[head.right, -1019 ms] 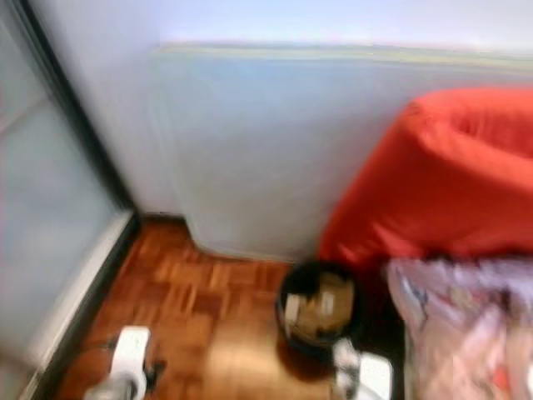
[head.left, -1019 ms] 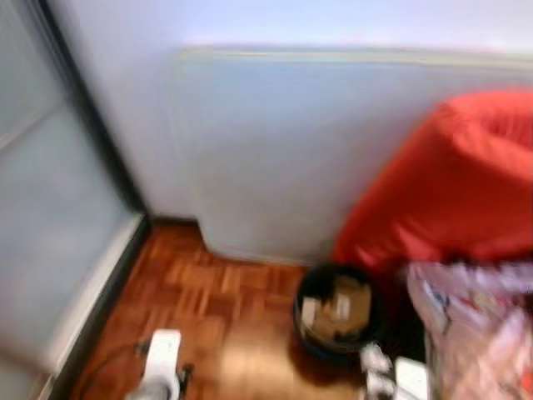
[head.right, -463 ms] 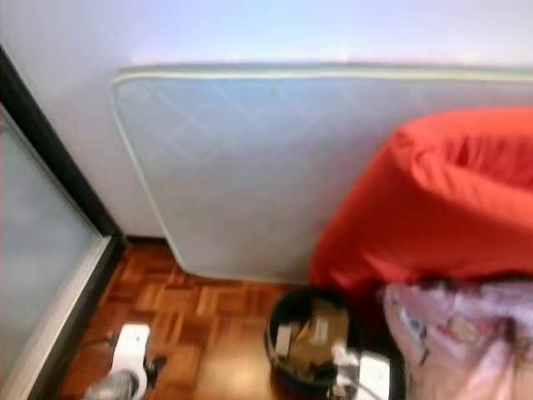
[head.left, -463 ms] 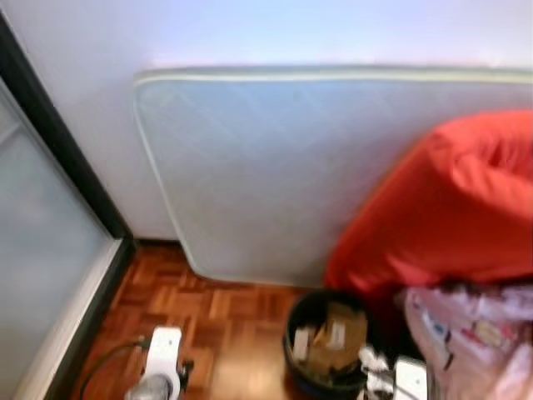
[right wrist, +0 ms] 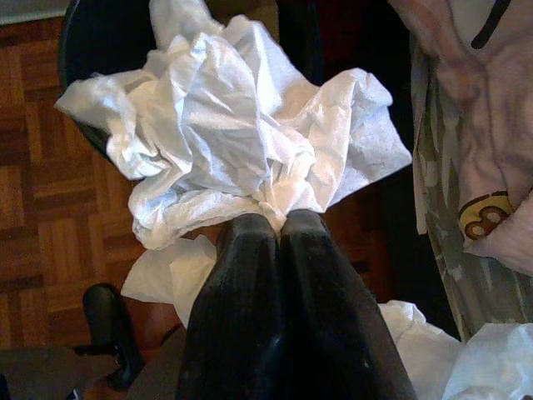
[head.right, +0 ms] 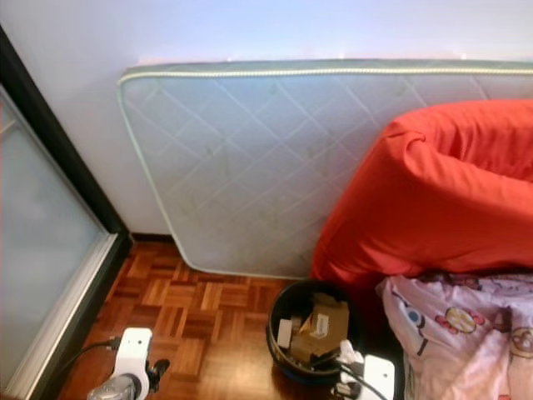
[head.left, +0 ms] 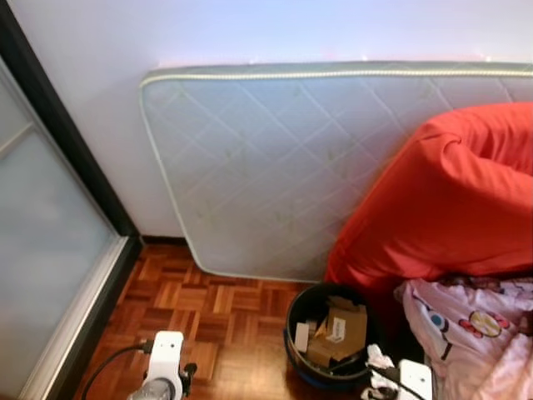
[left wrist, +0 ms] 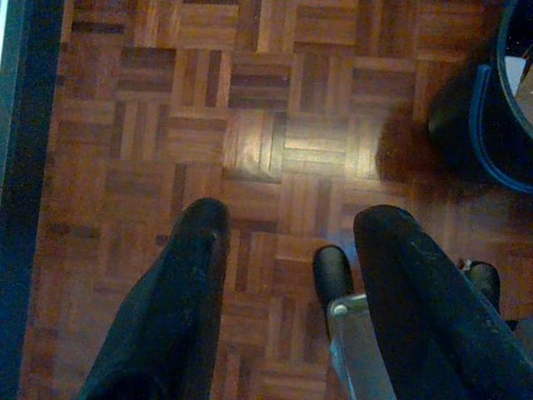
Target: Clean up the room
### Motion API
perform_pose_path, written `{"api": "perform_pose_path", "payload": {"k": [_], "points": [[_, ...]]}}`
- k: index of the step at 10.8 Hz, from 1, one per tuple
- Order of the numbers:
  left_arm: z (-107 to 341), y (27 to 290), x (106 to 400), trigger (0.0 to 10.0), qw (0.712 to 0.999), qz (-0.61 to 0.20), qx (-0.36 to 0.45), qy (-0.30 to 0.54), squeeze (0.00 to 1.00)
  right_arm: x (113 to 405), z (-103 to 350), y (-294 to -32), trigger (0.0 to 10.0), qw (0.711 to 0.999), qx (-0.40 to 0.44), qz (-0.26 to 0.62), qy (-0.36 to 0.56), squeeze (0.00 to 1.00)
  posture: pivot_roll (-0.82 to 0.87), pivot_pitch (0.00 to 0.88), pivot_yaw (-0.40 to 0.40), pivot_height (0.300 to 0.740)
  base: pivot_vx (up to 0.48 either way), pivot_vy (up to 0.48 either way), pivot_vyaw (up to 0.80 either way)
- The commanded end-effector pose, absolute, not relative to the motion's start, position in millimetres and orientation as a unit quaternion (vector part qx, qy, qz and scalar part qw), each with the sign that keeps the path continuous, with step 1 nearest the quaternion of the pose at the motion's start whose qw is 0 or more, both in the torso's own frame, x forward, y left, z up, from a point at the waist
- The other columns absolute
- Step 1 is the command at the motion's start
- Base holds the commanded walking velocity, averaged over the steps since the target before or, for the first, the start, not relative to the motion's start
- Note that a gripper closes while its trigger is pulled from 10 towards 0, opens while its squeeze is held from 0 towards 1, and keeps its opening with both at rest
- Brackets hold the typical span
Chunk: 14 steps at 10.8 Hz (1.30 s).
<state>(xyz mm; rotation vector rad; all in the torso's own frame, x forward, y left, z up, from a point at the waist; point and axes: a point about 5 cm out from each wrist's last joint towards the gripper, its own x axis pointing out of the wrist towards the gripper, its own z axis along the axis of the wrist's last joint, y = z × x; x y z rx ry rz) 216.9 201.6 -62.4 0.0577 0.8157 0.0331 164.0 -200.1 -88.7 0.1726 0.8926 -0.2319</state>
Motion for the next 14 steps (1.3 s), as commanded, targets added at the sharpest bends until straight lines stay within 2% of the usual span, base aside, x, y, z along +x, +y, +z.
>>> {"api": "perform_pose_path", "payload": {"k": [1, 4, 6, 14], "points": [[-64.6, 206.2, 212.3, 10.0, 0.913, 0.020, 0.031, 0.406, 0.00, 162.3, -89.8, -198.9, 10.0, 0.890, 0.084, -0.111, 0.434, 0.00, -0.01, 0.060, 0.044, 0.740, 0.000, 0.000, 0.00], [-64.9, 206.8, 211.5, 10.0, 0.913, 0.019, 0.032, 0.406, 0.00, 161.8, -90.2, -198.8, 10.0, 0.888, 0.085, -0.112, 0.438, 0.00, -0.01, 0.050, 0.047, 0.740, 0.000, 0.000, 0.00], [-64.6, 206.8, 212.0, 10.0, 0.913, 0.018, 0.031, 0.406, 0.00, 161.6, -91.0, -196.3, 10.0, 0.886, 0.077, -0.099, 0.446, 0.00, 0.00, 0.044, 0.044, 0.740, 0.247, 0.000, -0.71], [-64.4, 204.7, 212.9, 10.0, 0.914, 0.017, 0.028, 0.404, 0.00, 161.4, -90.7, -200.0, 10.0, 0.886, 0.069, -0.103, 0.448, 0.00, 0.00, 0.045, 0.036, 0.740, 0.268, 0.000, 0.00]]}}
